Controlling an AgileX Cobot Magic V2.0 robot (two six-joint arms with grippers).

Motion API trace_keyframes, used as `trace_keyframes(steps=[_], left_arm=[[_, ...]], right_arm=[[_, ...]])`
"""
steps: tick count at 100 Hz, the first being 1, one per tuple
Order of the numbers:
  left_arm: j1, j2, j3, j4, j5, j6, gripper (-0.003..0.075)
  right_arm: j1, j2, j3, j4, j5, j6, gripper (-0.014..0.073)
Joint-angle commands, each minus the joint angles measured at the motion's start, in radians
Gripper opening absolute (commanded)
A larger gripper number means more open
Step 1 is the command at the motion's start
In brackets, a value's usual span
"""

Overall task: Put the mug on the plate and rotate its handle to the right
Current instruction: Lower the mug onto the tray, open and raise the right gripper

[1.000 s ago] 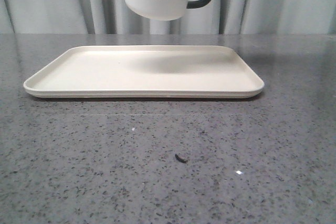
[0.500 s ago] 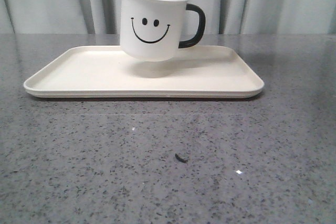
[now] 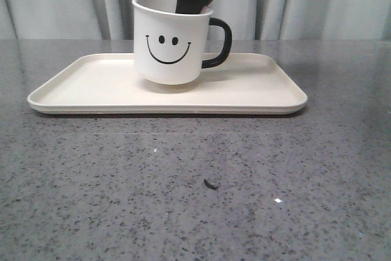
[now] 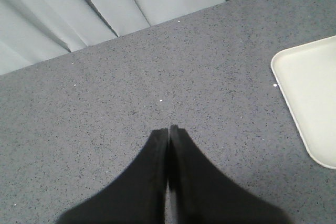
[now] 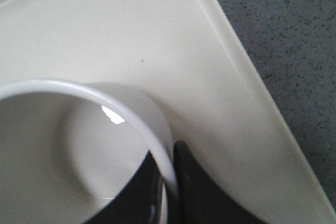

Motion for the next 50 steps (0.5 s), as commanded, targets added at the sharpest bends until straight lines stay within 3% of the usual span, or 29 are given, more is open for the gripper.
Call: trace_keyframes(steps=[1, 50], left_arm=[[-0.004, -0.005, -0.020, 0.019, -0.023, -0.011, -0.0019], [-0.004, -0.005, -0.020, 0.001, -0.023, -0.011, -0.0019]], right_arm=[[0.000, -0.065, -0.023, 0.014, 0.083, -0.010, -0.0069], [0.001, -0.065, 0.019, -0.003, 0.083, -0.011, -0.0069]])
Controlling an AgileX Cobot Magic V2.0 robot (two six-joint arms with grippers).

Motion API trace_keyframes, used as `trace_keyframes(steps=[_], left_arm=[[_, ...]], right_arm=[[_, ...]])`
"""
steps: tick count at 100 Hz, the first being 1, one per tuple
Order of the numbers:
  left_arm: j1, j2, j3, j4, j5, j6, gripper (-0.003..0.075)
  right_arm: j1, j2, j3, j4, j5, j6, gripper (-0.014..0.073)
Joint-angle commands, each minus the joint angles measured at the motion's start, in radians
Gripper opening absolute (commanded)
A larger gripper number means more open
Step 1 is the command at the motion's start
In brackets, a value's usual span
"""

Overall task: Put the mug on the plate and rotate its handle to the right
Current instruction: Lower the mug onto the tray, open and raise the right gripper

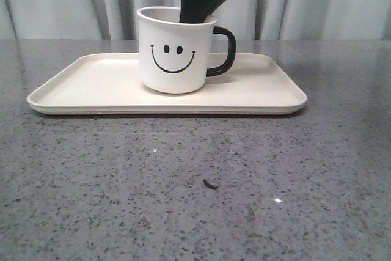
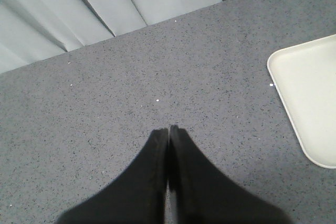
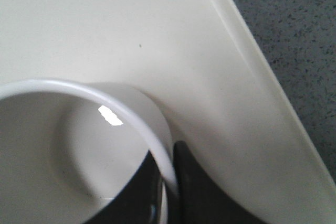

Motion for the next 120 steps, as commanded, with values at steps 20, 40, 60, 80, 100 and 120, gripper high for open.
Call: trace_keyframes(steps=[20, 40, 60, 80, 100, 120], left_arm=[[-0.004, -0.005, -0.020, 0.002, -0.023, -0.011, -0.0019], [-0.004, -0.005, -0.020, -0.001, -0.023, -0.011, -0.0019], [-0.004, -0.005, -0.020, -0.001, -0.023, -0.011, -0.0019], [-0.004, -0.005, -0.020, -0.002, -0.023, -0.011, -0.0019], [-0.004, -0.005, -0.020, -0.002, -0.023, -0.011, -0.0019], [-0.004, -0.005, -0.020, -0.003, -0.023, -0.011, -0.0019]], right_arm=[[0.002, -0.065, -0.017, 0.011, 0.089, -0.011, -0.0053], [0.002, -0.065, -0.017, 0.011, 0.089, -0.010, 0.0145], [0.002, -0.065, -0.017, 0.011, 0.089, -0.009, 0.0190], [0.002, -0.065, -0.018, 0.013, 0.089, -0.009, 0.0190], [0.002, -0.065, -0.021, 0.046, 0.076, -0.009, 0.0190], [0.002, -0.067, -0.039, 0.053, 0.067, -0.009, 0.0193]])
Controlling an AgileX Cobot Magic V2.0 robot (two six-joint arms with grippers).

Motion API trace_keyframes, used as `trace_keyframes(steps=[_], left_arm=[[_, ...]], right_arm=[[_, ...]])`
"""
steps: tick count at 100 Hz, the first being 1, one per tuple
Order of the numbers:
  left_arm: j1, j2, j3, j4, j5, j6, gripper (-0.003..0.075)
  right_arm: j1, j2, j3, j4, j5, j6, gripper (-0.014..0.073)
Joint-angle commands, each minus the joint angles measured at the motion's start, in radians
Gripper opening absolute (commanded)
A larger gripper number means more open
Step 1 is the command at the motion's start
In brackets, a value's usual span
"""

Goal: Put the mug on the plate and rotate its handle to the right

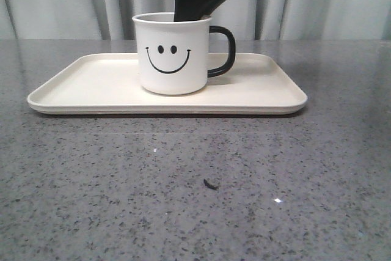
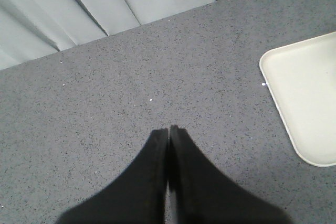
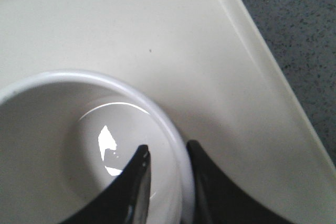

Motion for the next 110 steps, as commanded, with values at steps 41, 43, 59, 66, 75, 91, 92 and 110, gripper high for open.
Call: trace_keyframes(steps=[41, 43, 59, 66, 75, 91, 92, 110], left_arm=[[-0.004, -0.005, -0.020, 0.018, -0.023, -0.011, -0.0019], [-0.004, -0.005, -0.020, 0.018, -0.023, -0.011, -0.0019], [-0.004, -0.005, -0.020, 0.018, -0.023, -0.011, -0.0019], [-0.004, -0.005, -0.020, 0.018, -0.023, -0.011, -0.0019], [-0.004, -0.005, -0.020, 0.018, -0.023, -0.011, -0.0019], [-0.004, -0.005, -0.020, 0.020, -0.025, -0.011, -0.0019], [-0.004, -0.005, -0.020, 0.020, -0.025, -0.011, -0.0019], [-0.004, -0.005, -0.020, 0.020, -0.025, -0.011, -0.0019]], right_arm=[[0.000, -0.109, -0.144, 0.105, 0.091, -0.006, 0.0193], [0.000, -0.115, -0.144, 0.105, 0.091, -0.005, 0.0193], [0.000, -0.182, -0.144, 0.105, 0.090, 0.005, 0.0193], [-0.006, -0.223, -0.144, 0.105, 0.089, 0.014, 0.0193], [-0.027, -0.293, -0.144, 0.105, 0.059, 0.037, 0.0193], [-0.109, -0.456, -0.144, 0.105, -0.031, 0.099, 0.0183], [-0.114, -0.464, -0.144, 0.105, -0.040, 0.101, 0.0181], [-0.284, -0.661, -0.139, 0.105, -0.110, 0.150, 0.0016]])
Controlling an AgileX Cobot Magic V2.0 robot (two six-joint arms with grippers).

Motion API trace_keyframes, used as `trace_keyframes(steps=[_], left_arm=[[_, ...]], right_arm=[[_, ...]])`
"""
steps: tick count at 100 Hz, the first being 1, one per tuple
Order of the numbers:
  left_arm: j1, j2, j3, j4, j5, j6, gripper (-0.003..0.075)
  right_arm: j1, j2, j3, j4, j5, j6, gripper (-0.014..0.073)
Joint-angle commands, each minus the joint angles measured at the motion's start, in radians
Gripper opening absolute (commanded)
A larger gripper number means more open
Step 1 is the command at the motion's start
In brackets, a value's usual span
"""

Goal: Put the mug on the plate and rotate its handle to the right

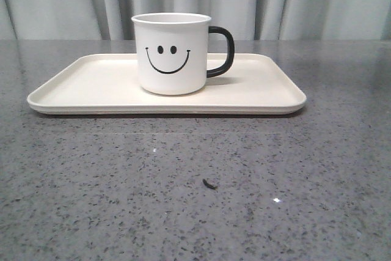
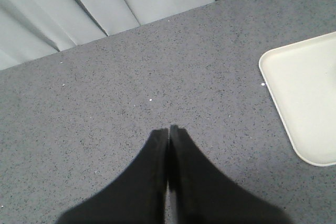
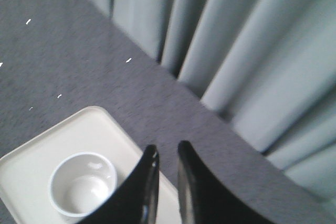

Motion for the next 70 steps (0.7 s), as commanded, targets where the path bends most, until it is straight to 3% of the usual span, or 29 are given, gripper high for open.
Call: trace_keyframes(steps=[1, 9, 27, 54, 70], left_arm=[[-0.004, -0.005, -0.020, 0.020, -0.026, -0.011, -0.0019], [-0.004, -0.005, -0.020, 0.020, -0.031, -0.011, -0.0019], [-0.004, -0.005, -0.020, 0.018, -0.060, -0.011, -0.0019], [-0.004, -0.020, 0.034, 0.010, -0.137, -0.028, -0.0019], [-0.004, -0.075, 0.160, 0.010, -0.196, -0.070, -0.0019]], right_arm=[[-0.086, -0.139, -0.029, 0.027, -0.088, 0.021, 0.0008], [-0.180, -0.213, -0.028, 0.027, -0.094, 0.027, -0.0077], [-0.348, -0.414, 0.106, 0.026, -0.217, 0.053, -0.0060], [-0.406, -0.821, 0.774, 0.018, -0.666, 0.060, -0.0060], [-0.407, -1.056, 1.155, 0.018, -0.826, 0.071, -0.0060]])
